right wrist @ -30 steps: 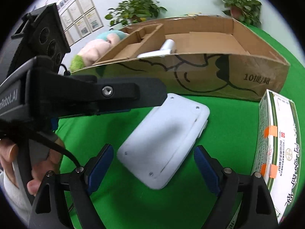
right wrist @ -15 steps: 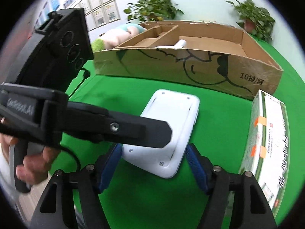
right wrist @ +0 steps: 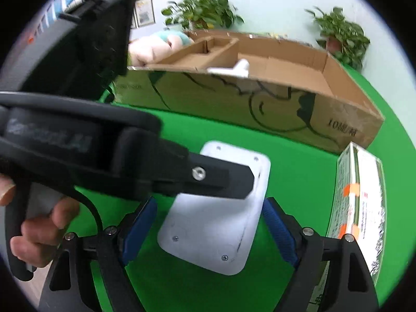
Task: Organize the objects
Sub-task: 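Grasp the white rectangular device with the right gripper and lift it, then lower the white device into the box beside the hair dryer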
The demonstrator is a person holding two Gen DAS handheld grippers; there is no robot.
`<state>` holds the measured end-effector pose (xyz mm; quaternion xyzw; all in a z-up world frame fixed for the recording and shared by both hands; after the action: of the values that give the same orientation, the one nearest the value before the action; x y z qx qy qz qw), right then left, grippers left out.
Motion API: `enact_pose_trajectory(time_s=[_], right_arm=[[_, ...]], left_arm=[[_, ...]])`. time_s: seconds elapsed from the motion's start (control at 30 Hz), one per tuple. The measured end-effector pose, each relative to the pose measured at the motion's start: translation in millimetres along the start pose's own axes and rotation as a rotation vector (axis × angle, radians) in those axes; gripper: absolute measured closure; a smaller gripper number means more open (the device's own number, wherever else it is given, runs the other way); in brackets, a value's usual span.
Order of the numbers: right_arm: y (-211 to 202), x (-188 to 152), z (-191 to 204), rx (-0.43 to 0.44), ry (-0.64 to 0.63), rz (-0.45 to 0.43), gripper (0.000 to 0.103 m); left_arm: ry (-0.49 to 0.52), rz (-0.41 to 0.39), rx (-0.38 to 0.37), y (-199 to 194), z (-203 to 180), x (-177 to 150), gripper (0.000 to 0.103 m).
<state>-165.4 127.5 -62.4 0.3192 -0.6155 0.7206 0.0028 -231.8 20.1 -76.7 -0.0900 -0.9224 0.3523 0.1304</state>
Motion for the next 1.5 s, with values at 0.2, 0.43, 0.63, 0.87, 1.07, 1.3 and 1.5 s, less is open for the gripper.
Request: enact_pose_trajectory(time_s=[0.2,0.43,0.63,0.87,1.07,1.3,1.5], right_arm=[[2,-13,-3,-0.021,0.039,0.036,0.027],[-3,-17,-6,0.013,0.066,0.021,0.028],[-19,-12,-4,0.018,0.076,-0.05,0.029],[-45,8,-11,-0.022,0.07,-0.152,0.035],[-60,29,-18,-0.036,0.068,-0.205,0.035],[-76,67,-33,-0.042,0.066,-0.261,0.036],[-78,106,-53,-0.041,0.081,-0.282,0.036]], left_arm=[[0.019,0.016,0.019,-1,-2,-6,0.061],[-0.006,0.015,-0.001,-8,-3,-9,0.081],[0.059,-0.04,0.032,-31,-25,-8,0.083],[0.123,-0.1,0.046,-64,-52,-10,0.084],[0.162,-0.134,0.058,-66,-84,-5,0.084],[0.211,-0.172,0.082,-91,-113,27,0.084],[0.24,-0.178,0.097,-94,-131,86,0.084]])
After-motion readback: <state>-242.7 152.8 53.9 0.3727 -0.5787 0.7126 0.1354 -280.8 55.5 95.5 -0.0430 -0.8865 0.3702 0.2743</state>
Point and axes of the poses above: each gripper's, at about its wrist camera, not at the fingertips, and y roughly the way its jaws point, z to its left, x to its top, the point moved 3 cm from there along y, roughly the way its jaws point, and after that the axes turned 11 degrees about z, right-handed, at the moved point
